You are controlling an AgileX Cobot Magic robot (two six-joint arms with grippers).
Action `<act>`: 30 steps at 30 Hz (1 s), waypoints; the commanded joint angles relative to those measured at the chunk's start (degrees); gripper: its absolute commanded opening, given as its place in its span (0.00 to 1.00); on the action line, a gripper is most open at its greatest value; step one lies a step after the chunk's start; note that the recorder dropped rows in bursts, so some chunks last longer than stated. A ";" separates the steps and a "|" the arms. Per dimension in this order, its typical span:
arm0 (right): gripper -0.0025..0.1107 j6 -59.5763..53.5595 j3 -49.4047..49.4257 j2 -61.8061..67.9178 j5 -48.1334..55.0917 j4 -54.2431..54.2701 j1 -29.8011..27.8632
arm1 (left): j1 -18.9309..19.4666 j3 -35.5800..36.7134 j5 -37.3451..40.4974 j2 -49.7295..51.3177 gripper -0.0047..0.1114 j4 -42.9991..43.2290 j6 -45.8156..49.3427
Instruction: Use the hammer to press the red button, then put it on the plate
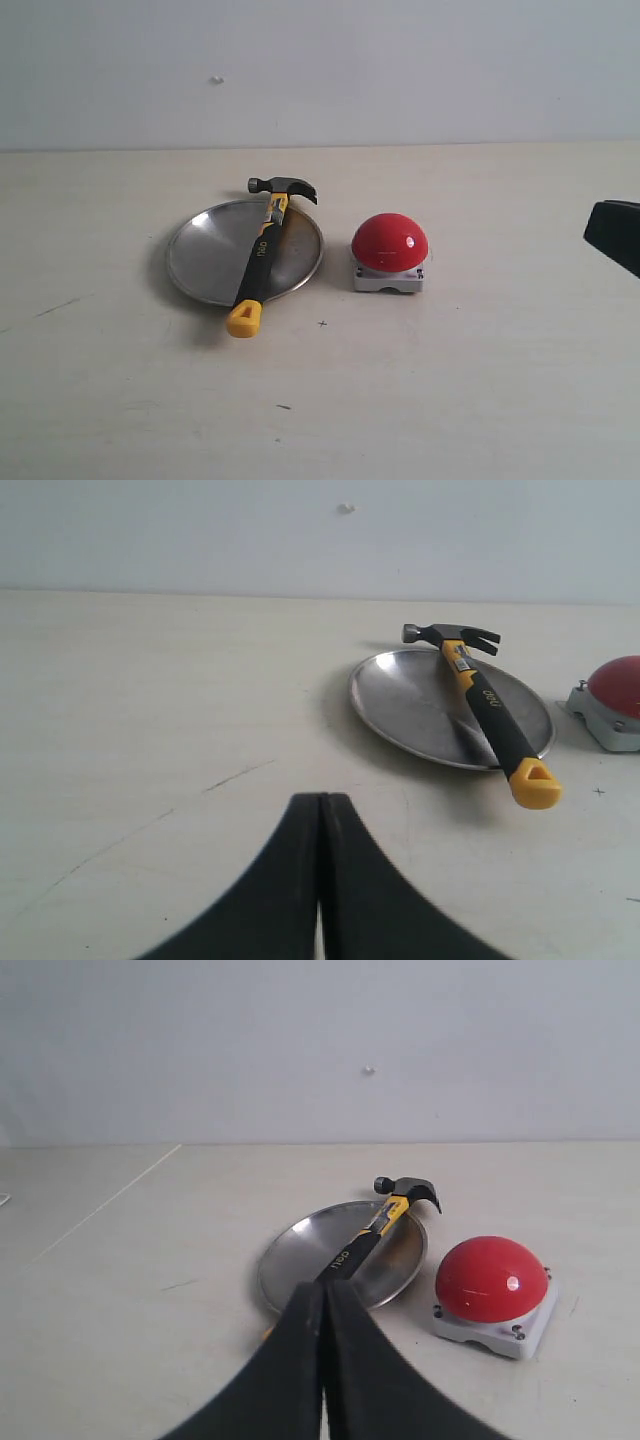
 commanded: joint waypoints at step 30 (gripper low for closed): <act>0.02 -8.69 8.98 -20.12 4.75 -7.01 -41.07 | 0.16 0.11 -0.22 0.32 0.04 0.16 0.17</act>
